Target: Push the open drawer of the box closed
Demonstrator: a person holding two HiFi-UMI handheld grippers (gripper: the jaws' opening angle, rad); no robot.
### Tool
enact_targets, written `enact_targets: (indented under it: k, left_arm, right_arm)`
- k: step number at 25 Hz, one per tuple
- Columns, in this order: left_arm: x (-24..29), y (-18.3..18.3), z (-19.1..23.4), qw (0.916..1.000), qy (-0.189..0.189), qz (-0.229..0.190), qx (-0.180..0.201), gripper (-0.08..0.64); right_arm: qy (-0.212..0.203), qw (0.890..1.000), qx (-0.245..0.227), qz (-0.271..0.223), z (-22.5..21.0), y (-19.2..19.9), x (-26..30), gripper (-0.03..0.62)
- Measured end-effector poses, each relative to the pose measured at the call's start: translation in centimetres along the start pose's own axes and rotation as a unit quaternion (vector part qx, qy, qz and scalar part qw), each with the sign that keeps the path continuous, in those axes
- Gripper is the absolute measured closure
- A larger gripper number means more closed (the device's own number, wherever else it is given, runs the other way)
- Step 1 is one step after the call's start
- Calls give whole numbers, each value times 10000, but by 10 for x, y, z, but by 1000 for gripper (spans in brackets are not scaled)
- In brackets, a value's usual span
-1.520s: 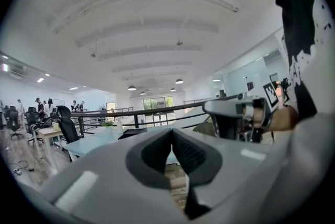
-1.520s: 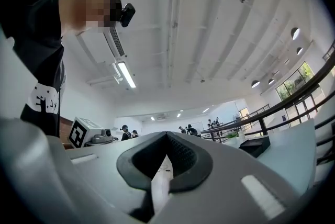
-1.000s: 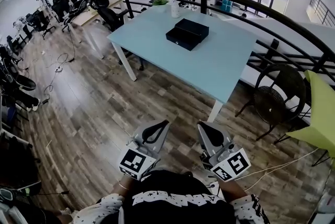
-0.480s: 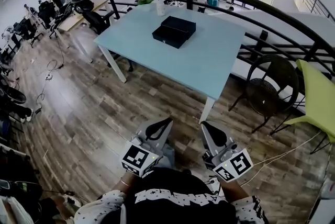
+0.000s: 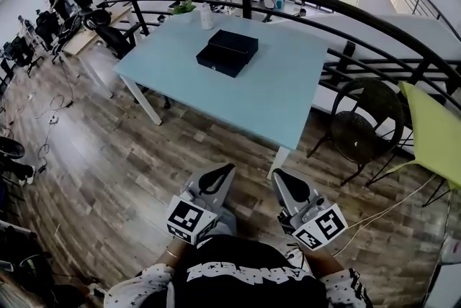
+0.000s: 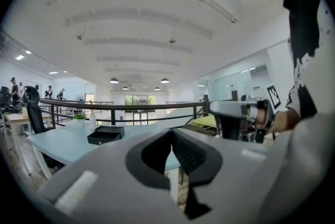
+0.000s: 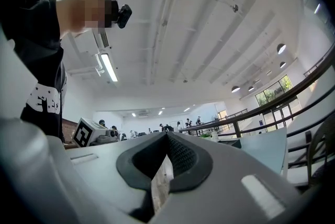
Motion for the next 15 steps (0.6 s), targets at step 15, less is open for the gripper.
enact_targets:
  k: [15]
  left_arm:
    - [38, 21, 82, 9997, 52, 26, -245, 560]
  right_arm:
    - [42, 9995, -22, 318, -36, 36, 80, 588]
Point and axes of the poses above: the fingertips, and each gripper's own axes: x forward along the fingers, z to its left, y out of its underside, the point moved 5 cm from there along -x, backward along the fingers, and after that the axes turned 15 degrees about -z, right-handed, at the moved point
